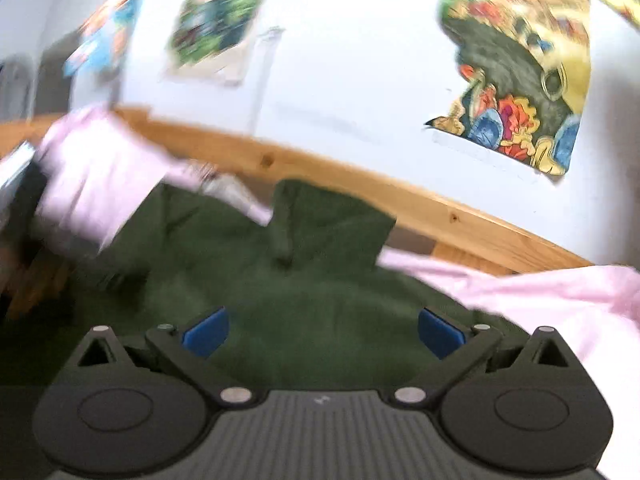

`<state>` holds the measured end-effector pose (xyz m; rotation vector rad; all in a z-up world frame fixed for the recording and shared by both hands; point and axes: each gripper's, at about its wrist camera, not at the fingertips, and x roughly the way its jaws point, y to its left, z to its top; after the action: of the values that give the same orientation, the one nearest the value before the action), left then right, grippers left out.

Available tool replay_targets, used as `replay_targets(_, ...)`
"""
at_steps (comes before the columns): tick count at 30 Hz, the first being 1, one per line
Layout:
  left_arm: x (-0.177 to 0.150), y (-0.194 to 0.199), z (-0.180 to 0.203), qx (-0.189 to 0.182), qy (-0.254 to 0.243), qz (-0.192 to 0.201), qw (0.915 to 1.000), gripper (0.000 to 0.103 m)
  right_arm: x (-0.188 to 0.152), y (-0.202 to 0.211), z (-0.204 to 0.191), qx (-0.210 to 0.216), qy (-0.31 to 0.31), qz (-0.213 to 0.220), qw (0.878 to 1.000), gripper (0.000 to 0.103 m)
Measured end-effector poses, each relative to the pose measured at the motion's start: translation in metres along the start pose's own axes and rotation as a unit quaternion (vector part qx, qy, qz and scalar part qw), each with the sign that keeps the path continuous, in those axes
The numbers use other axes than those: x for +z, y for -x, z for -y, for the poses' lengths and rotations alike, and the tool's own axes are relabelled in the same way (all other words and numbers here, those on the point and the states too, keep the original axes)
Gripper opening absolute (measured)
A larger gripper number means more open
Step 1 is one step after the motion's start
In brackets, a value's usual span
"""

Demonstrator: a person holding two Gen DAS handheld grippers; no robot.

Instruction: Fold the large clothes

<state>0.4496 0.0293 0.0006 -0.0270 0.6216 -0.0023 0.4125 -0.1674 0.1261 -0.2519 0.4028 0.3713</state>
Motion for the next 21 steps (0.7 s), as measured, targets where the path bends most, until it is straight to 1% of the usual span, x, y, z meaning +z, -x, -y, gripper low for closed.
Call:
replay_targets(2, -0.007, 0.009, 0.002, -0.009, 0.014, -0.001, 0.9999, 0.102, 0.02, -0.035, 0.016, -0.007, -0.048, 0.005, 0.999, 0.102)
replay_targets(3, -0.008, 0.011, 0.002, -0.015, 0.02, 0.001, 0.9997, 0.102, 0.03, -0.055, 0.024, -0.018, -0.073, 0.005, 0.997, 0.101)
replay_targets(4, -0.009, 0.012, 0.003, -0.021, 0.026, 0.003, 0.9994, 0.102, 0.036, -0.072, 0.034, -0.025, -0.095, 0.003, 0.995, 0.096)
replay_targets(7, -0.015, 0.015, 0.005, -0.037, 0.039, 0.0, 0.9986, 0.102, 0.05, -0.12, 0.06, -0.041, -0.165, -0.01, 0.985, 0.09)
replay_targets(8, -0.016, 0.015, 0.007, -0.042, 0.039, 0.001, 0.9983, 0.102, 0.053, -0.135, 0.065, -0.047, -0.183, -0.012, 0.982, 0.09)
replay_targets(12, -0.016, 0.015, 0.009, -0.055, 0.03, 0.003, 0.998, 0.102, 0.062, -0.185, 0.08, -0.067, -0.226, -0.034, 0.971, 0.089)
replay_targets(14, -0.016, 0.015, 0.006, -0.057, 0.033, -0.002, 0.9978, 0.102, 0.061, -0.202, 0.079, -0.074, -0.235, -0.053, 0.968, 0.082)
replay_targets(15, -0.016, 0.015, 0.004, -0.059, 0.036, -0.003, 0.9976, 0.102, 0.06, -0.208, 0.078, -0.08, -0.238, -0.058, 0.966, 0.072)
replay_targets(16, -0.016, 0.015, 0.002, -0.06, 0.039, -0.003, 0.9974, 0.102, 0.058, -0.212, 0.078, -0.082, -0.24, -0.059, 0.965, 0.066)
replay_targets(18, -0.015, 0.017, -0.001, -0.062, 0.046, -0.005, 0.997, 0.102, 0.055, -0.218, 0.078, -0.079, -0.242, -0.065, 0.965, 0.023)
replay_targets(19, -0.015, 0.018, -0.002, -0.063, 0.048, -0.005, 0.9968, 0.102, 0.053, -0.218, 0.077, -0.083, -0.239, -0.066, 0.965, 0.018)
replay_targets(21, -0.015, 0.022, -0.004, -0.062, 0.05, -0.002, 0.9968, 0.102, 0.051, -0.208, 0.076, -0.074, -0.228, -0.05, 0.97, 0.012)
